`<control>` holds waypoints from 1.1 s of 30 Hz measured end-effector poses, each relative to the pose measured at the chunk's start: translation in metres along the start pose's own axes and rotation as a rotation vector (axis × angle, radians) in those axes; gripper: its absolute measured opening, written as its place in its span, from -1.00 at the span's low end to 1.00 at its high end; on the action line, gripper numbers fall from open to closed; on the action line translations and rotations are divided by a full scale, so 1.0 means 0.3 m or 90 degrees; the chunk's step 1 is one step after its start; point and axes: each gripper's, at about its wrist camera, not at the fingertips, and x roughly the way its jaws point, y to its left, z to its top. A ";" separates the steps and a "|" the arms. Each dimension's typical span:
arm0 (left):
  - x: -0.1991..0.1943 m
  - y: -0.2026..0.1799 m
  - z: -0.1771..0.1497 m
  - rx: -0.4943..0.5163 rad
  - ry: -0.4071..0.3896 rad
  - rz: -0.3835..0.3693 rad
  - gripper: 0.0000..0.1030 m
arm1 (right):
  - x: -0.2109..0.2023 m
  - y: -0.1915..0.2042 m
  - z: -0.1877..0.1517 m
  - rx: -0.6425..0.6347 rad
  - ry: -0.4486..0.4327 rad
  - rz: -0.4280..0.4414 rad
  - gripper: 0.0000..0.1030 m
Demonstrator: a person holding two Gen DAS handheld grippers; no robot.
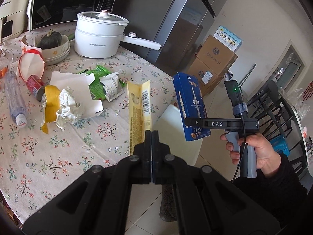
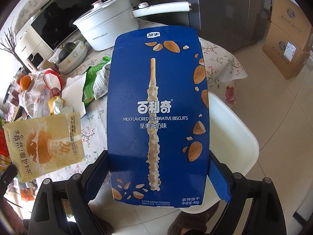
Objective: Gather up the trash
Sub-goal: 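Carry both items to the white bin and open both tools to drop them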
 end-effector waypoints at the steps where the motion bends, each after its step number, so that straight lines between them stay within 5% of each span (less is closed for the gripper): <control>1: 0.019 -0.016 0.006 0.004 0.002 -0.007 -1.00 | 0.003 -0.021 -0.006 0.005 0.002 -0.004 0.82; 16: 0.372 -0.242 -0.009 0.059 0.096 -0.082 -1.00 | 0.043 -0.255 -0.064 0.058 0.037 -0.060 0.83; 33: 0.524 -0.242 -0.051 0.135 0.128 0.026 -0.88 | 0.056 -0.236 -0.051 0.066 0.057 -0.071 0.83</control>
